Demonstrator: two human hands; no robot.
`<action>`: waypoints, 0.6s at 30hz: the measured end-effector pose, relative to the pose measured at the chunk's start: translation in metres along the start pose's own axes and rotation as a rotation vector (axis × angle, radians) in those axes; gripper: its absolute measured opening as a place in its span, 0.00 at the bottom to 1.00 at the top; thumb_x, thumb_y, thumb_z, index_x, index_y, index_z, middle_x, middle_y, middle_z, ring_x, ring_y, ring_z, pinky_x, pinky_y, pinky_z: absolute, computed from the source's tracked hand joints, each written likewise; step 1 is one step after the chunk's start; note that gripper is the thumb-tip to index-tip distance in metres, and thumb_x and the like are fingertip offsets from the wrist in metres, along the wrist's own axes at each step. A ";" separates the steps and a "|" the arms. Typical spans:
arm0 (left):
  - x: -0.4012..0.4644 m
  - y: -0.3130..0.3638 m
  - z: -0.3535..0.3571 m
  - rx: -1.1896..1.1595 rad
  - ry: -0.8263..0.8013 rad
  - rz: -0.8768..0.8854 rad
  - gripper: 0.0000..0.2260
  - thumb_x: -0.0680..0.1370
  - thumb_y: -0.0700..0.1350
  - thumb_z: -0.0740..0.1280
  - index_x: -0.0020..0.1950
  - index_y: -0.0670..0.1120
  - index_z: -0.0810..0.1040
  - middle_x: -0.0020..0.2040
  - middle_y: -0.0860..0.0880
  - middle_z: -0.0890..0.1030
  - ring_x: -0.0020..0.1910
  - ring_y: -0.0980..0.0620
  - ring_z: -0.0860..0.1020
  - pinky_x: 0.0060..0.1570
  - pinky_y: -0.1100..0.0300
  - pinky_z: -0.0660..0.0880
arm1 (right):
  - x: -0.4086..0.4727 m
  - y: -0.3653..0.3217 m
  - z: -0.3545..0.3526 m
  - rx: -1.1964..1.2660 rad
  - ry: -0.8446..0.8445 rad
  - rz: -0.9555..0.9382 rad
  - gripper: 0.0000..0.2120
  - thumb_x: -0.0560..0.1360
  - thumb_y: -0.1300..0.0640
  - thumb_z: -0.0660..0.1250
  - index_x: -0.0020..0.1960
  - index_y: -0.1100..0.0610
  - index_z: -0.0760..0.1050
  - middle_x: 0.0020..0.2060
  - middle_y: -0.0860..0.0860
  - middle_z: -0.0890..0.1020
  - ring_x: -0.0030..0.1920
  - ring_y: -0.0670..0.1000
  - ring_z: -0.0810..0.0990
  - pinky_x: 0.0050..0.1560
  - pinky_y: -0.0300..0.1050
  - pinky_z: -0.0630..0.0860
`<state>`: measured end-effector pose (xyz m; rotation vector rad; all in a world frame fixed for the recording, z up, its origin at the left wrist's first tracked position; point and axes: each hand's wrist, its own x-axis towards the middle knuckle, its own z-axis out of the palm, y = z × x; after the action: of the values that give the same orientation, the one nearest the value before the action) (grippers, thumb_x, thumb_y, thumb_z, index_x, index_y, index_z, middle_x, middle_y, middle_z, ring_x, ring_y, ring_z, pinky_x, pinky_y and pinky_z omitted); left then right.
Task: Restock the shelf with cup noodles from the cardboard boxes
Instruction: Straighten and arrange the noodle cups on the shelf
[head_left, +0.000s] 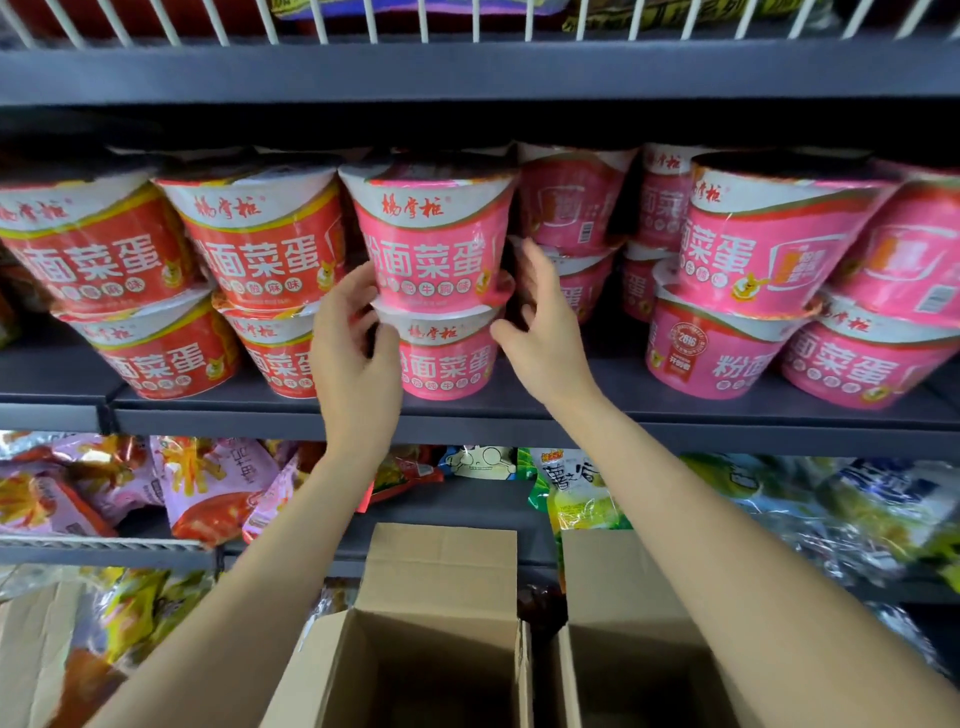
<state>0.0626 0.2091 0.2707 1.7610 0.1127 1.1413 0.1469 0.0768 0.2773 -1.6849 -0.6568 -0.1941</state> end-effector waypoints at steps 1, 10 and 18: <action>-0.011 0.006 0.006 0.008 0.028 0.083 0.17 0.76 0.33 0.60 0.64 0.40 0.72 0.60 0.48 0.77 0.58 0.54 0.75 0.57 0.62 0.73 | -0.002 0.007 -0.012 -0.111 0.032 -0.047 0.32 0.75 0.66 0.64 0.75 0.56 0.58 0.72 0.50 0.66 0.71 0.47 0.64 0.71 0.42 0.61; -0.014 -0.003 0.129 0.439 -0.519 0.263 0.24 0.74 0.33 0.63 0.71 0.41 0.66 0.66 0.43 0.70 0.63 0.45 0.71 0.59 0.64 0.63 | 0.080 0.061 -0.091 -1.326 0.134 -0.535 0.12 0.66 0.61 0.71 0.49 0.59 0.81 0.43 0.55 0.82 0.45 0.58 0.80 0.47 0.49 0.74; 0.029 -0.035 0.188 0.609 -0.433 0.317 0.30 0.67 0.27 0.63 0.69 0.29 0.63 0.67 0.29 0.66 0.67 0.31 0.67 0.69 0.46 0.63 | 0.115 0.065 -0.088 -1.481 -0.063 -0.333 0.15 0.79 0.62 0.54 0.57 0.59 0.77 0.52 0.55 0.81 0.53 0.57 0.78 0.68 0.52 0.57</action>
<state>0.2304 0.1148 0.2511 2.6065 -0.0976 0.9694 0.2956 0.0244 0.2964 -2.9593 -0.9115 -1.0637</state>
